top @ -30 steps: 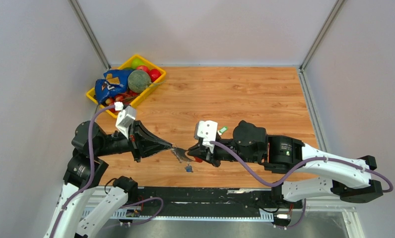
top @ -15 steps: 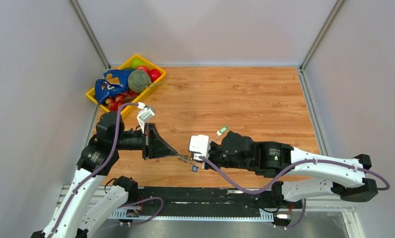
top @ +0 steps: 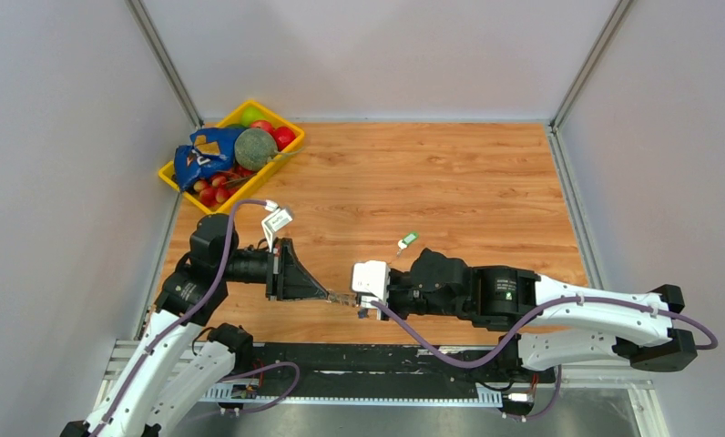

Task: Put the keys on the keyring

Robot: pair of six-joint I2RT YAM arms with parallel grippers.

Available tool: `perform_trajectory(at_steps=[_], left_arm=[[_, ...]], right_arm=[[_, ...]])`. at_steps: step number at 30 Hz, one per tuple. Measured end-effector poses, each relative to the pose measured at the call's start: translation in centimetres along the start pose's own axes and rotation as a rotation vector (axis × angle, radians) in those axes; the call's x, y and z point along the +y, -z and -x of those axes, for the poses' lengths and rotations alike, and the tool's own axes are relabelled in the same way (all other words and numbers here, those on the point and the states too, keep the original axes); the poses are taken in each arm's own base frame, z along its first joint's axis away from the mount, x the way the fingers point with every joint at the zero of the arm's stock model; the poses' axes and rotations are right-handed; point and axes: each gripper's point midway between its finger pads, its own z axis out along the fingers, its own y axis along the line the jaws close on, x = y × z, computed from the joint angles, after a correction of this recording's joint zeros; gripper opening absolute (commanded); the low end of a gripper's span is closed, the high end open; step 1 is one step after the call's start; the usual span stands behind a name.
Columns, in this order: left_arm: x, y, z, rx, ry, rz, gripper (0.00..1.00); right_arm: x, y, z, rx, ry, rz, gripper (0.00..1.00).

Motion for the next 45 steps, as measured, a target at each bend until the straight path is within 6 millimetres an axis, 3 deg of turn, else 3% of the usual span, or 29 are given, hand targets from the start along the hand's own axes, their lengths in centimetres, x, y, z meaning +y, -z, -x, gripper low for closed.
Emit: perform_trajectory(at_steps=[3, 7, 10, 15, 26, 39, 45], left_arm=[[0.0, -0.1, -0.3, 0.001, 0.012, -0.012, 0.0], [0.0, -0.1, -0.4, 0.001, 0.023, -0.021, 0.0], [-0.1, -0.2, -0.7, 0.012, 0.04, -0.036, 0.0], [0.3, -0.4, -1.3, 0.022, 0.096, -0.063, 0.0], [1.6, -1.4, -0.9, -0.032, 0.28, -0.106, 0.0], [4.4, -2.1, 0.2, -0.156, 0.52, -0.012, 0.0], [7.4, -2.5, -1.5, -0.197, 0.72, 0.029, 0.0]], right_arm=[[0.2, -0.1, -0.2, 0.003, 0.001, 0.006, 0.03], [0.1, -0.1, -0.3, 0.005, 0.001, 0.004, 0.24], [-0.4, -0.1, -0.4, 0.011, 0.0, -0.023, 0.34], [-1.2, 0.0, -0.4, 0.014, -0.001, -0.069, 0.42], [-1.3, 0.6, 0.7, -0.023, -0.006, -0.063, 0.43], [-1.5, 1.0, 1.1, -0.039, -0.002, -0.07, 0.4], [-1.7, 1.0, 0.1, -0.017, 0.01, -0.091, 0.42]])
